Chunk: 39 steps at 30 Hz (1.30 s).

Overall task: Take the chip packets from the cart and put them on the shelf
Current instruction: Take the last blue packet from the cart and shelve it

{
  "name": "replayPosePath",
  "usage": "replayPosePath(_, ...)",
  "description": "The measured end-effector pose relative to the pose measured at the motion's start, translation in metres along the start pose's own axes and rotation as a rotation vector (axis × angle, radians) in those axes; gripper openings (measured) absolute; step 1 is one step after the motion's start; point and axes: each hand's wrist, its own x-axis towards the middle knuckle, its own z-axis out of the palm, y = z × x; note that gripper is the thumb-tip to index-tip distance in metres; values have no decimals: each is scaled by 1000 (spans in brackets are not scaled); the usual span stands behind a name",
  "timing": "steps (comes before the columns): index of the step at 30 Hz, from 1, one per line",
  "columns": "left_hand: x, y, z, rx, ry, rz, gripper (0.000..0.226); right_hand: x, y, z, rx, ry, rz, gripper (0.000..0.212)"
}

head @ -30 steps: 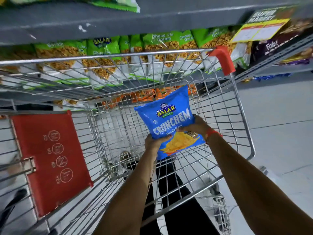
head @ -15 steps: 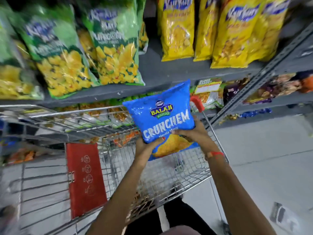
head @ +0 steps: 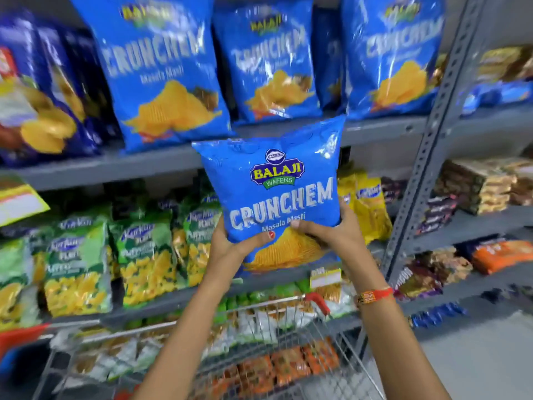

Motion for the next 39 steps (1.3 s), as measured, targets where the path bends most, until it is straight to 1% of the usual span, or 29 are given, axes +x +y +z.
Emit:
replayPosePath(4, 31, 53, 13, -7, -50, 107, 54, 27, -50, -4, 50, 19, -109, 52)
replayPosePath(7, 56, 84, 23, -6, -69, 189, 52, 51, -81, -7, 69, 22, -174, 47)
replayPosePath(9, 73, 102, 29, -16, -66, 237, 54, 68, -100, -9, 69, 23, -218, 46)
replayPosePath(11, 91, 117, 35, -27, -47, 268, 60, 86, -118, -9, 63, 20, -266, 45)
replayPosePath(16, 140, 143, 47, 14, -33, 307, 71, 135, -147, -7, 43, 52, -332, 59)
replayPosePath(19, 166, 149, 55, -5, -21, 314, 78, 167, -149, -4, 51, 67, -317, 63)
replayPosePath(22, 187, 148, 62, -40, -10, 316, 79, 191, -141, -2, 43, 83, -293, 77)
replayPosePath(26, 203, 143, 69, -41, -4, 323, 74, 219, -127, -1, 44, 94, -300, 66)
replayPosePath(30, 217, 134, 68, -43, 20, 314, 82, 231, -116, 5, 23, 110, -307, 66)
replayPosePath(31, 220, 133, 68, -44, 27, 316, 85, 234, -114, 6, 28, 107, -306, 67)
replayPosePath(35, 226, 134, 67, -15, 68, 325, 94, 240, -114, 9, 47, 77, -309, 85)
replayPosePath(39, 227, 130, 67, 30, 82, 334, 97, 243, -111, 10, 0, 81, -319, 86)
